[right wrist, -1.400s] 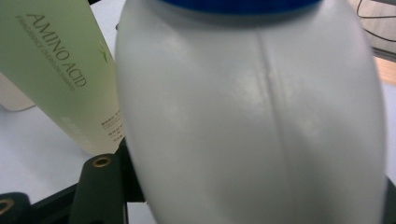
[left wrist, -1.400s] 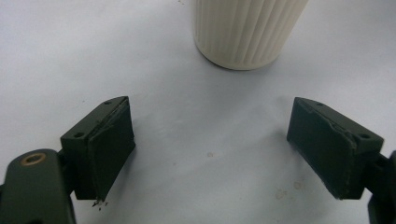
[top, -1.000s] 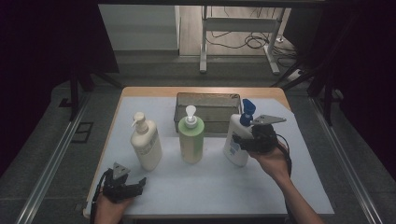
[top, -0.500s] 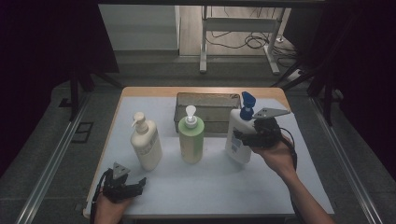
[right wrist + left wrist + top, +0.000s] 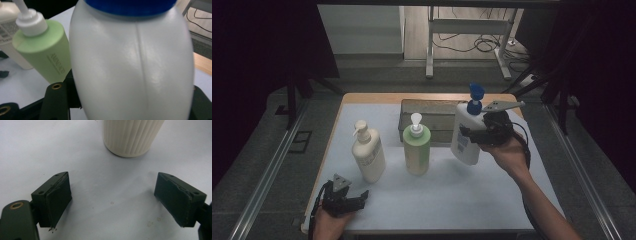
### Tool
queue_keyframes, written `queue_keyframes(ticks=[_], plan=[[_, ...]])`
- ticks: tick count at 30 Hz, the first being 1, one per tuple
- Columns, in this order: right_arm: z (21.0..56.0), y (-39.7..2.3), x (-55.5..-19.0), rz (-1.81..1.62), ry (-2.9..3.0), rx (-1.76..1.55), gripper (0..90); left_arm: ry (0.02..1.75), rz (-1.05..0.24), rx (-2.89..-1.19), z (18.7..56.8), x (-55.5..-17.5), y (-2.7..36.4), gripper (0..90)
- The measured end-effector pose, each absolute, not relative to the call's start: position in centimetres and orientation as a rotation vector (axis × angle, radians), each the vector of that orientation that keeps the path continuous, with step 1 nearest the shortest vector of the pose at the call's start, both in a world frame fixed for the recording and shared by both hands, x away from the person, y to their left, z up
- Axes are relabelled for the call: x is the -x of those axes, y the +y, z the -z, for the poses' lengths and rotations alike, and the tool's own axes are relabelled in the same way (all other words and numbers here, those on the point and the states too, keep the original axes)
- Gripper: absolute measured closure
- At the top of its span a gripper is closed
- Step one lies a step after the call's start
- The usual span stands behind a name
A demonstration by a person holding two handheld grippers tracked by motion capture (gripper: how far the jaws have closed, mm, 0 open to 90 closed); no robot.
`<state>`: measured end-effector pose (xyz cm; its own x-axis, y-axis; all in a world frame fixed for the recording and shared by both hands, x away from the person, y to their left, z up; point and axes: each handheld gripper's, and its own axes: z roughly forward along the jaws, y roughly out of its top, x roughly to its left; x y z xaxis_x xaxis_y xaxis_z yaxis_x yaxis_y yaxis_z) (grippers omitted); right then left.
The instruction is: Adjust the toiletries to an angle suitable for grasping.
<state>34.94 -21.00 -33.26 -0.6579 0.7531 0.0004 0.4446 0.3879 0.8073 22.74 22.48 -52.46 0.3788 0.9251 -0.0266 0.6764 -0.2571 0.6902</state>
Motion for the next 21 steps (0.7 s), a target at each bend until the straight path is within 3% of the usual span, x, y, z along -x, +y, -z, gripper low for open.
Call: queue_keyframes(ticks=[21], plan=[[30.6, -18.0, -38.8, -1.172, 2.233, -1.013, 40.1, 1.368, -0.511, -2.027, 52.5, -22.8, 22.5, 12.5]])
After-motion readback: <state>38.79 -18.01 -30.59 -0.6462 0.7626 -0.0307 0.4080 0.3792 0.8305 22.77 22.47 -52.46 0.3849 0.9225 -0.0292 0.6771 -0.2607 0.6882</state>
